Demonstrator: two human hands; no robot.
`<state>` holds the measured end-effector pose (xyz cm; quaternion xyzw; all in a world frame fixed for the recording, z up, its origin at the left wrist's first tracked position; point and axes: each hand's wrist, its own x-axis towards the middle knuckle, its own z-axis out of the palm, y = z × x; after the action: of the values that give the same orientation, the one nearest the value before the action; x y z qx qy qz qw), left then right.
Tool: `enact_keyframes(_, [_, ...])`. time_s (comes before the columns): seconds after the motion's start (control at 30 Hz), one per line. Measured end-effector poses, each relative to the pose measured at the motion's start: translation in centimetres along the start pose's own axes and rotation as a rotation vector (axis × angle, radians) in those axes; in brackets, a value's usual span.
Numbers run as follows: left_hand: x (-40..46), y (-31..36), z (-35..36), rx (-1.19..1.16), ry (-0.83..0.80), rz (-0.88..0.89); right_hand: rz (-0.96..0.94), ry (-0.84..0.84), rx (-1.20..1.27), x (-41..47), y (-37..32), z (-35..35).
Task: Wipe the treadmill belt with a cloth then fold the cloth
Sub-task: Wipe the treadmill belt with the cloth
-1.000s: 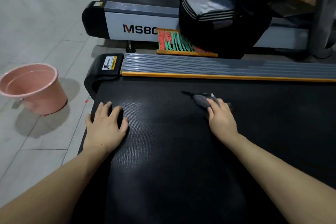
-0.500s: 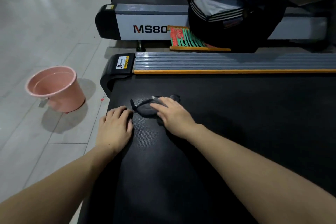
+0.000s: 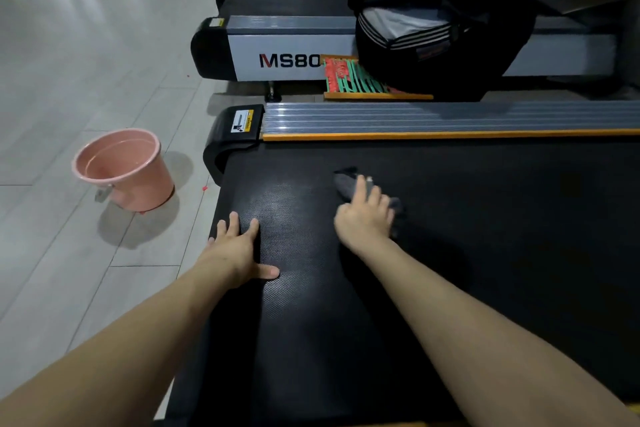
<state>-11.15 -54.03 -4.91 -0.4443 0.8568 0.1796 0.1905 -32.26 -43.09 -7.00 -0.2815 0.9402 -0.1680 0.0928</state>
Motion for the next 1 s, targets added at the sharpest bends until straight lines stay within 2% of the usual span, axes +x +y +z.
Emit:
enact_keyframes(0.07, [-0.1,0.1,0.1,-0.017,-0.015,0.001,-0.142,-0.168,-0.089,-0.8,-1.2,-0.6])
enact_keyframes(0.1, [-0.1,0.1,0.2,-0.038,-0.016,0.001,-0.218,-0.176,-0.153,-0.7,-1.1,-1.1])
enact_keyframes(0.2, [-0.1,0.0,0.3,-0.083,-0.011,0.014,-0.448,0.030,-0.303,0.0,0.7,-2.0])
enact_keyframes(0.27, [-0.1,-0.1,0.4,-0.091,0.001,0.017,-0.578,0.011,-0.259,0.6,1.7,-1.0])
enact_keyframes(0.3, [0.0,-0.1,0.5,-0.095,0.005,0.018,-0.586,-0.022,-0.196,0.7,1.8,-0.4])
enact_keyframes(0.43, [0.1,-0.4,0.7,-0.112,0.027,0.034,-0.424,0.034,-0.001,-0.5,-2.5,2.5])
enact_keyframes(0.53, [0.3,-0.4,0.8,-0.119,0.035,0.034,-0.480,-0.065,-0.003,-1.9,-7.6,4.4])
enact_keyframes(0.63, [0.3,-0.5,0.8,-0.128,0.038,0.026,-0.544,-0.046,-0.028,-2.5,-9.0,5.4])
enact_keyframes(0.73, [0.5,-0.6,1.0,-0.113,0.032,0.022,-0.600,-0.007,0.016,-1.5,-5.6,4.9])
enact_keyframes(0.8, [0.5,-0.5,0.9,-0.111,0.036,0.022,-0.561,0.072,0.060,-0.2,-1.9,3.6])
enact_keyframes(0.9, [0.4,-0.2,0.9,-0.099,0.037,0.019,-0.386,0.157,0.030,2.0,5.5,0.4])
enact_keyframes(1.0, [0.3,0.0,0.9,-0.088,0.045,0.018,-0.214,0.160,-0.053,4.1,12.5,-2.9])
